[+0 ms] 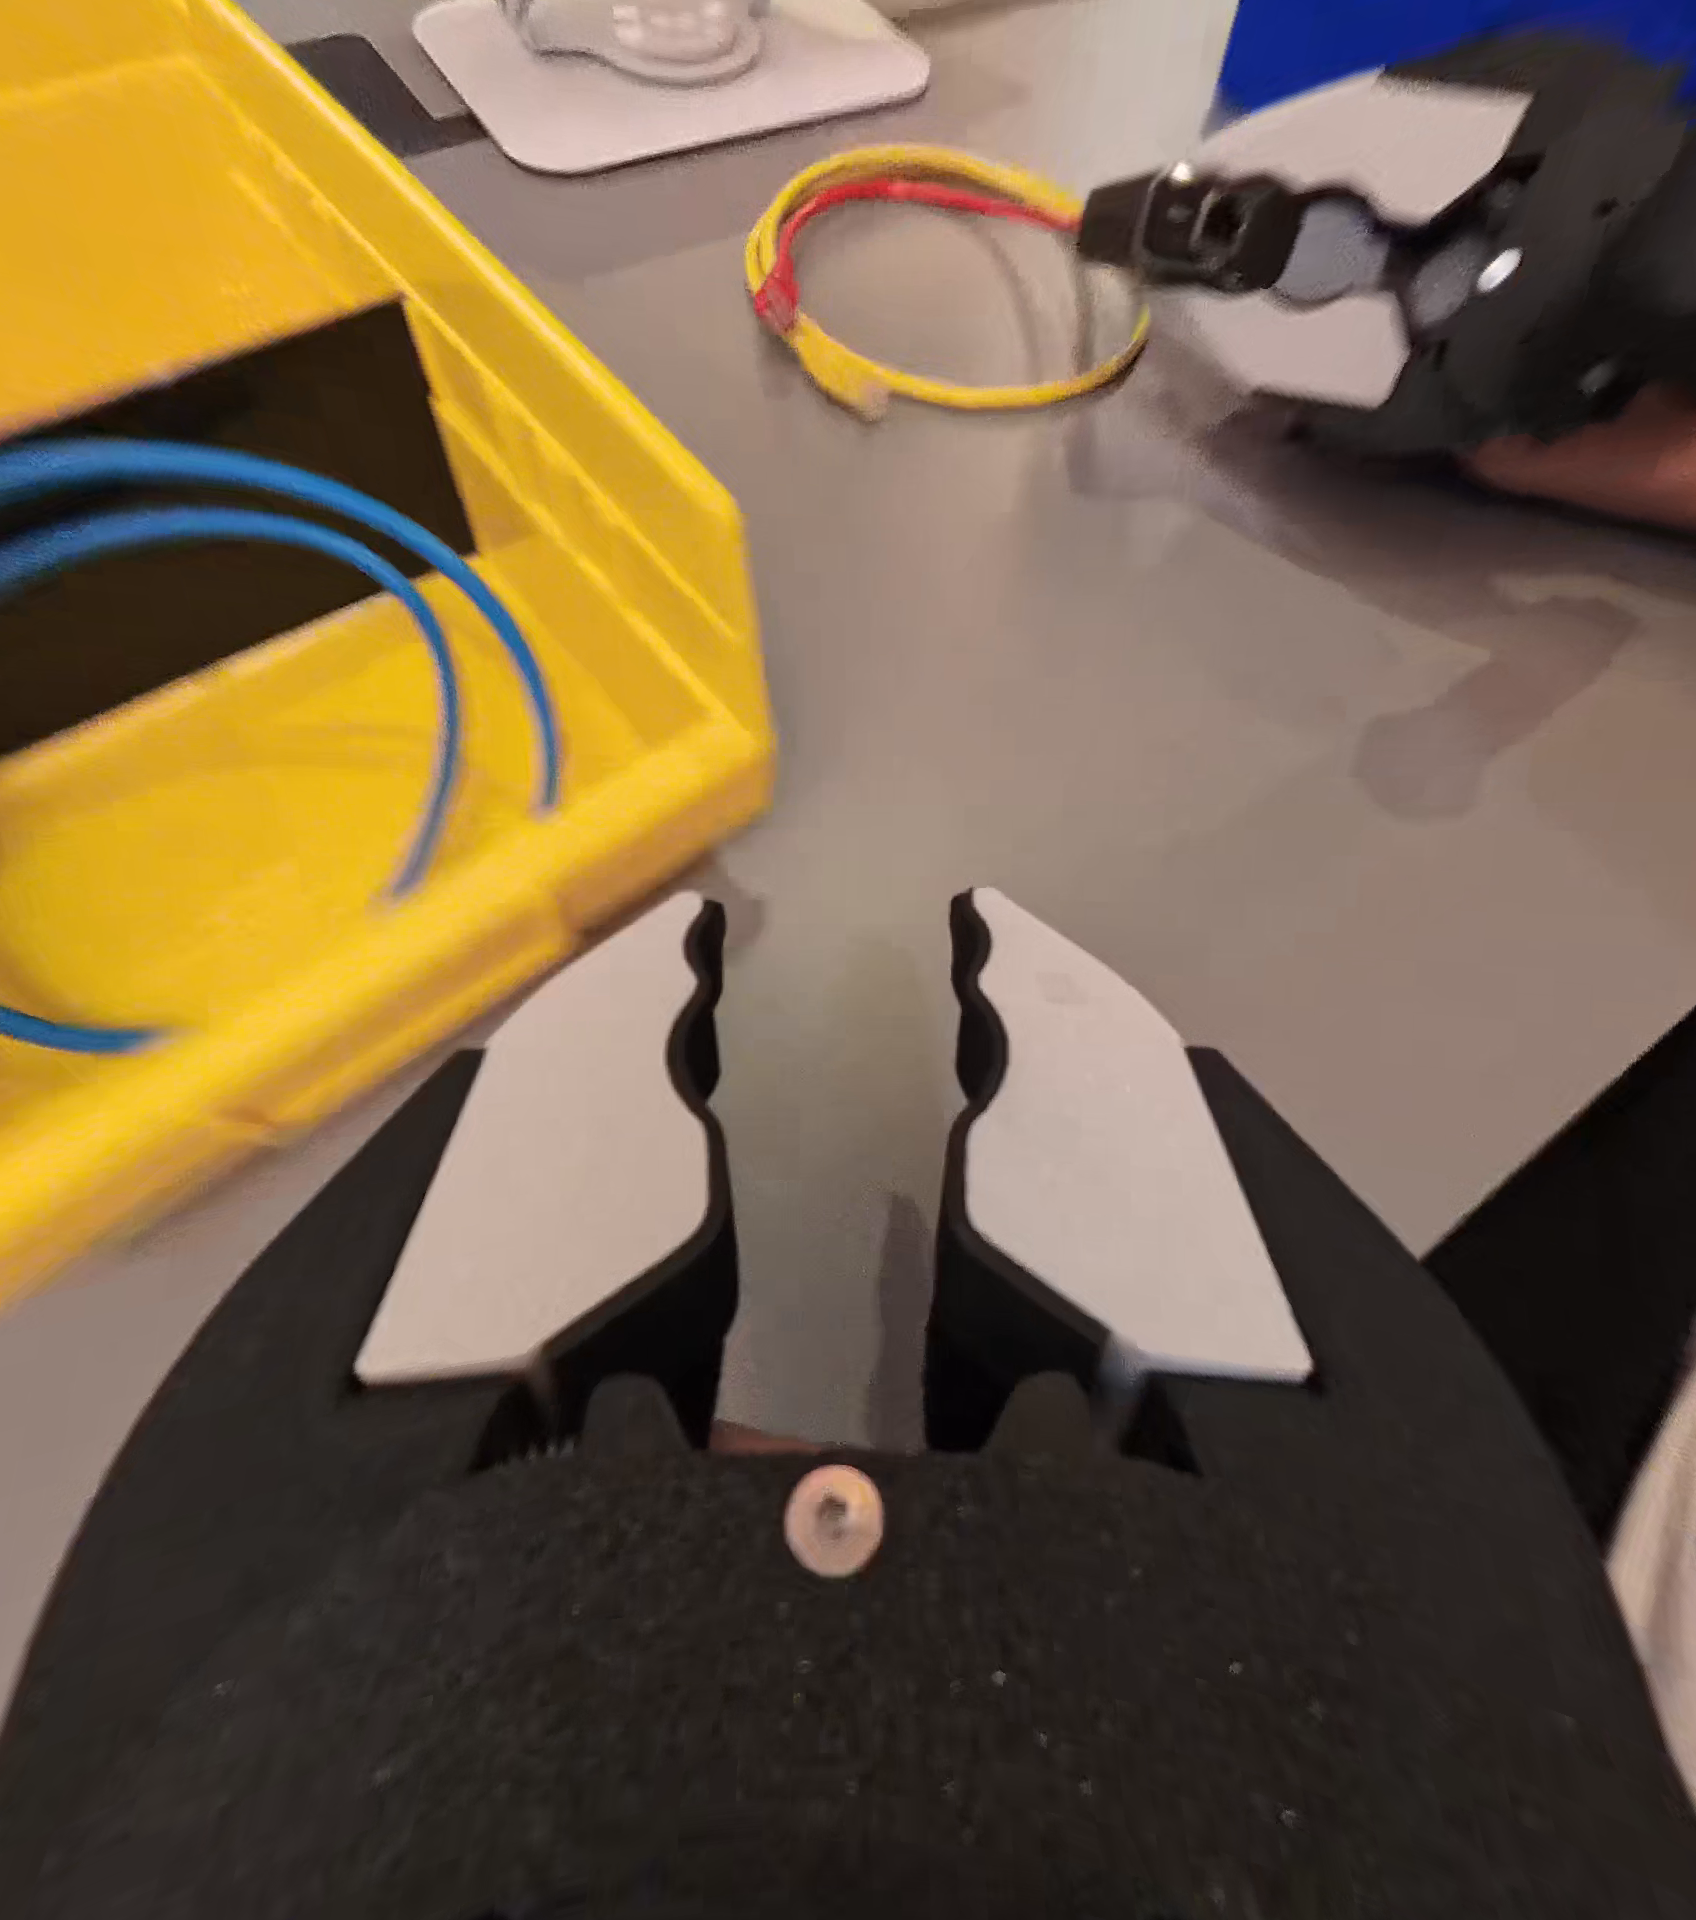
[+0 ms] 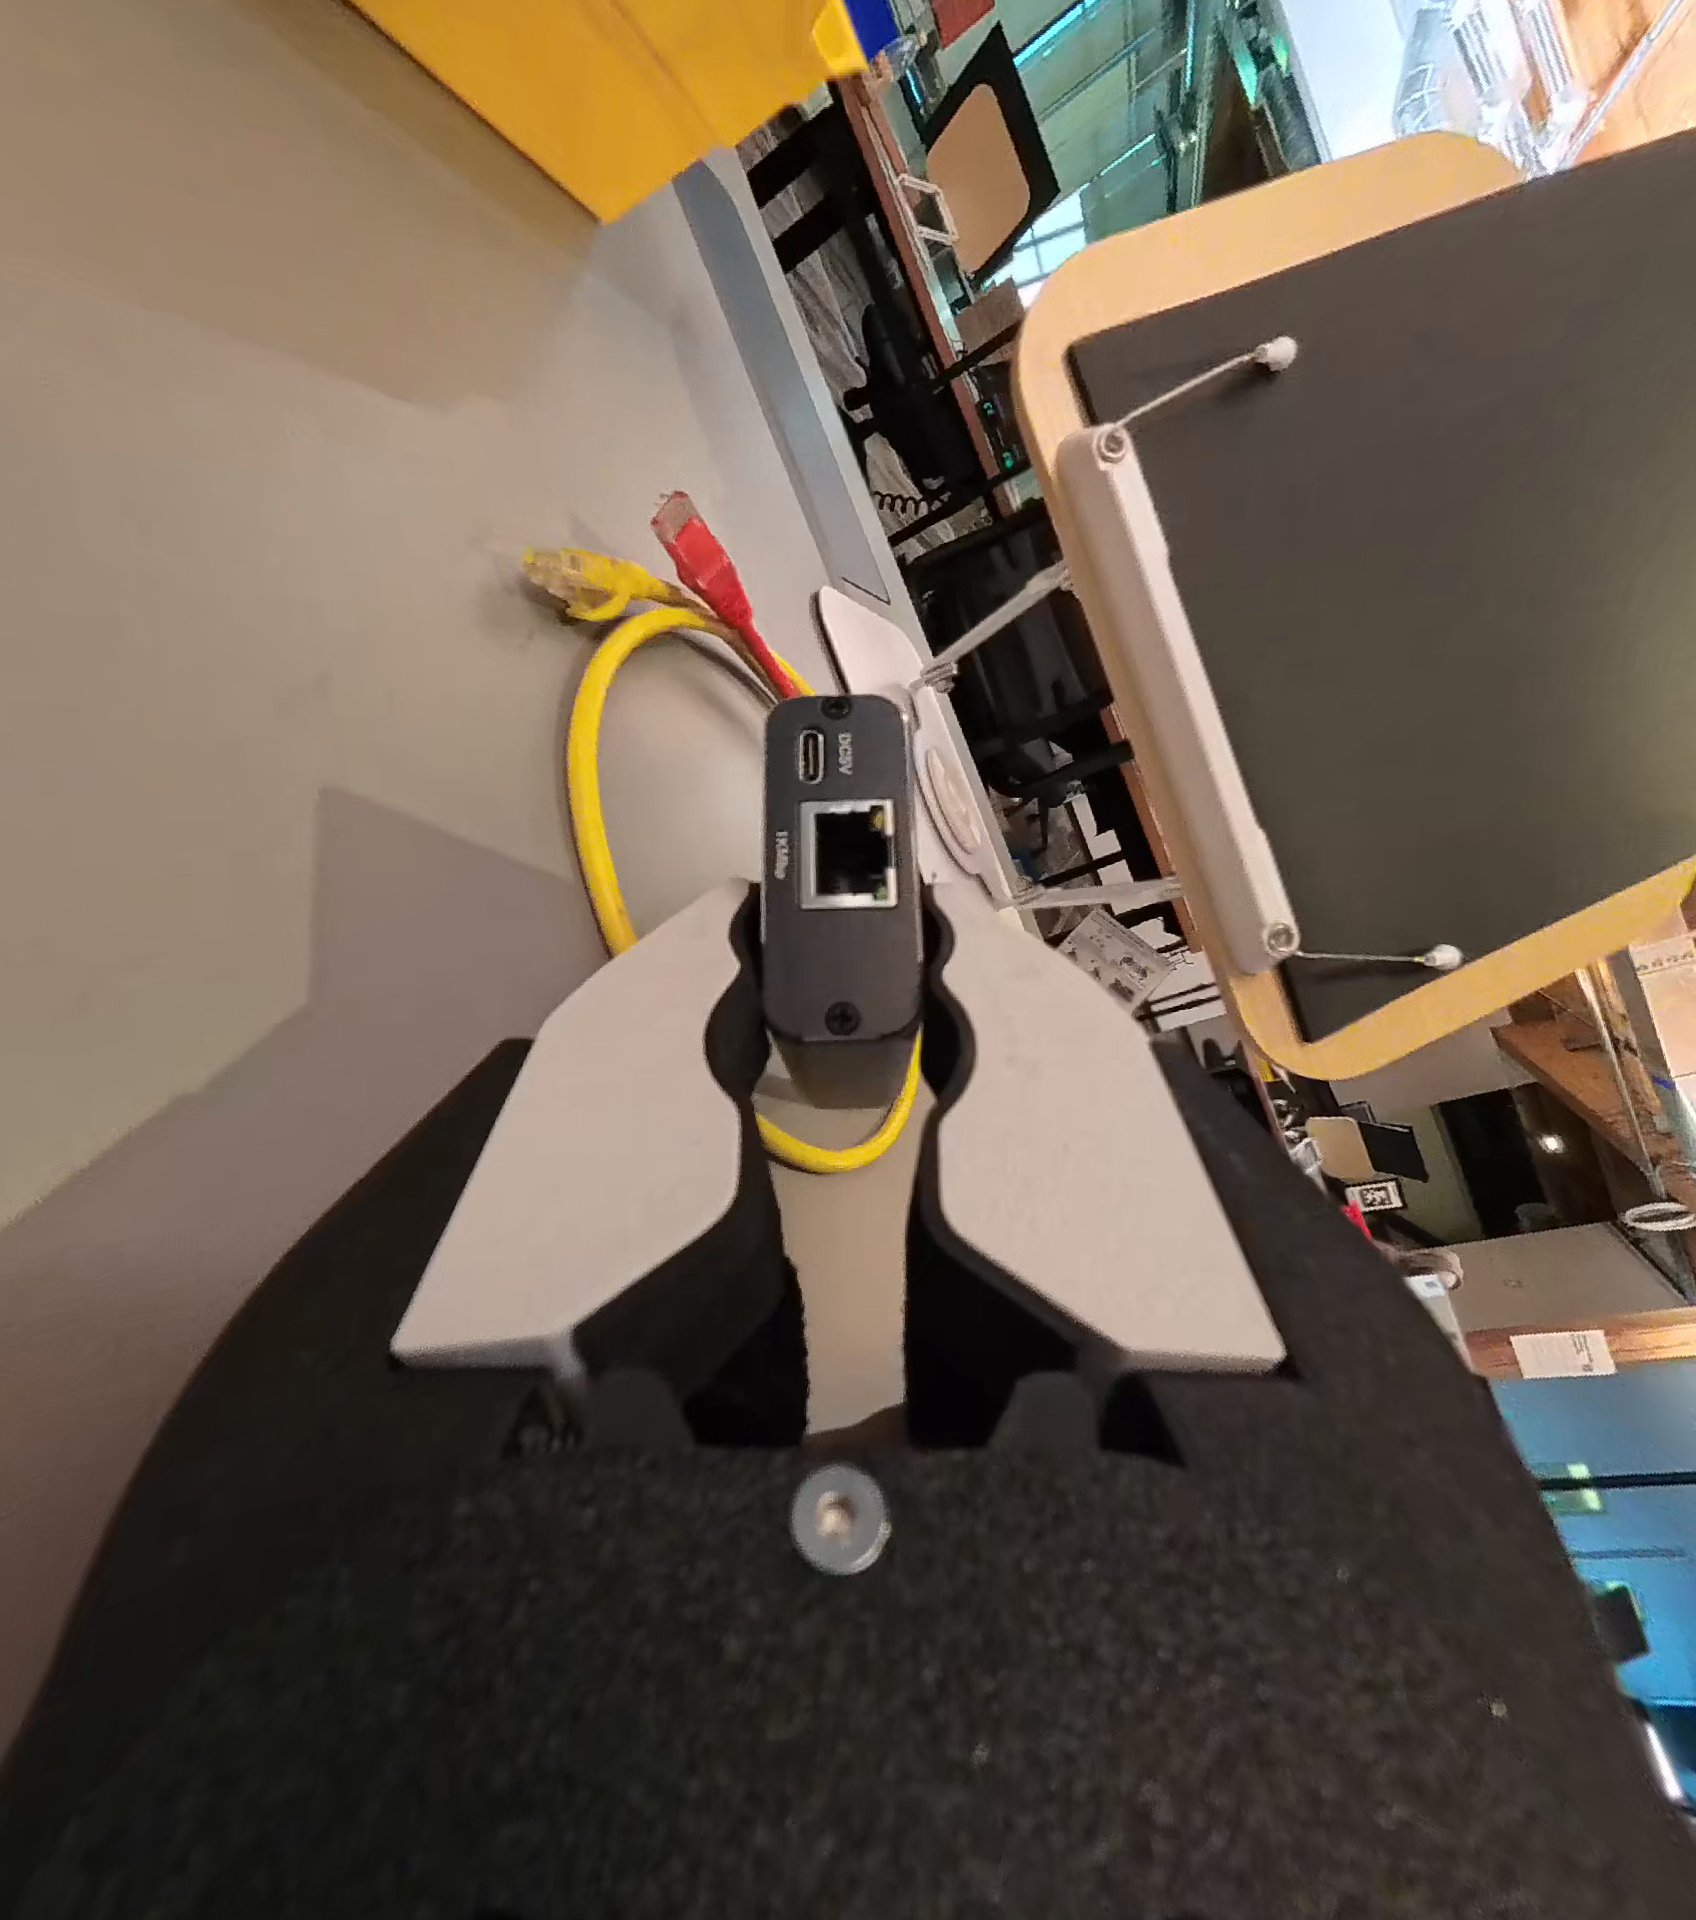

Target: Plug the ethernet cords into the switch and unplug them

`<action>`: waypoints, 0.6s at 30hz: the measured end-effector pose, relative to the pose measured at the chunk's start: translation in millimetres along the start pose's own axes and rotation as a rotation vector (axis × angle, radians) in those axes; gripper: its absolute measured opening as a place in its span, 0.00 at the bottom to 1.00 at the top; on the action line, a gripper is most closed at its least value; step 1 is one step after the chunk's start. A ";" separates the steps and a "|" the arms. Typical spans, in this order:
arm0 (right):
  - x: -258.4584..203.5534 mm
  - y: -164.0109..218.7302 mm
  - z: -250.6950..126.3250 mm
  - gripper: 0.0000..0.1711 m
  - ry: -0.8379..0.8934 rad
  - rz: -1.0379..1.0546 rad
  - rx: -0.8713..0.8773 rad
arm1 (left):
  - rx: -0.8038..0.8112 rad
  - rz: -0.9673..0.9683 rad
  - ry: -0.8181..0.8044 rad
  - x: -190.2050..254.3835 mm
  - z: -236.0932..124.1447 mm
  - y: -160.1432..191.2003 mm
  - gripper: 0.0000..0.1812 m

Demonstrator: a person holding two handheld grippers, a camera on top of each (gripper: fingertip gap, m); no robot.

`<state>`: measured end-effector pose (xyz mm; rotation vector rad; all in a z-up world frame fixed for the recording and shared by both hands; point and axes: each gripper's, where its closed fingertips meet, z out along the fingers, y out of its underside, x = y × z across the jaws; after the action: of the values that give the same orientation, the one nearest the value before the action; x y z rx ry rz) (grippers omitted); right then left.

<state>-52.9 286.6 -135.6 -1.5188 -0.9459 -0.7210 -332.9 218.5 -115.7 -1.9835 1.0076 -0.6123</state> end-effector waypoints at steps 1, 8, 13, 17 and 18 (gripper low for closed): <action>-2.1 -0.4 0.3 0.15 -0.007 -0.009 0.000 | -0.058 0.079 -0.012 -18.3 -1.4 -9.2 0.23; -2.1 1.1 0.9 0.15 -0.016 0.006 -0.002 | -0.421 0.482 -0.249 -173.0 28.4 -65.6 0.25; -4.2 1.7 1.2 0.15 -0.018 -0.013 -0.008 | -0.675 0.605 -0.486 -224.4 53.7 -44.8 0.40; -3.1 2.1 1.1 0.15 -0.026 0.014 -0.004 | -0.584 0.609 -0.664 -229.6 66.7 -35.3 0.38; -2.3 2.0 1.0 0.15 -0.027 0.024 -0.002 | -0.575 0.633 -0.723 -233.6 67.9 -35.2 0.37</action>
<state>-52.3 287.2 -138.7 -1.5426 -0.9457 -0.6861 -401.5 453.5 -137.6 -1.9264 1.3061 0.7671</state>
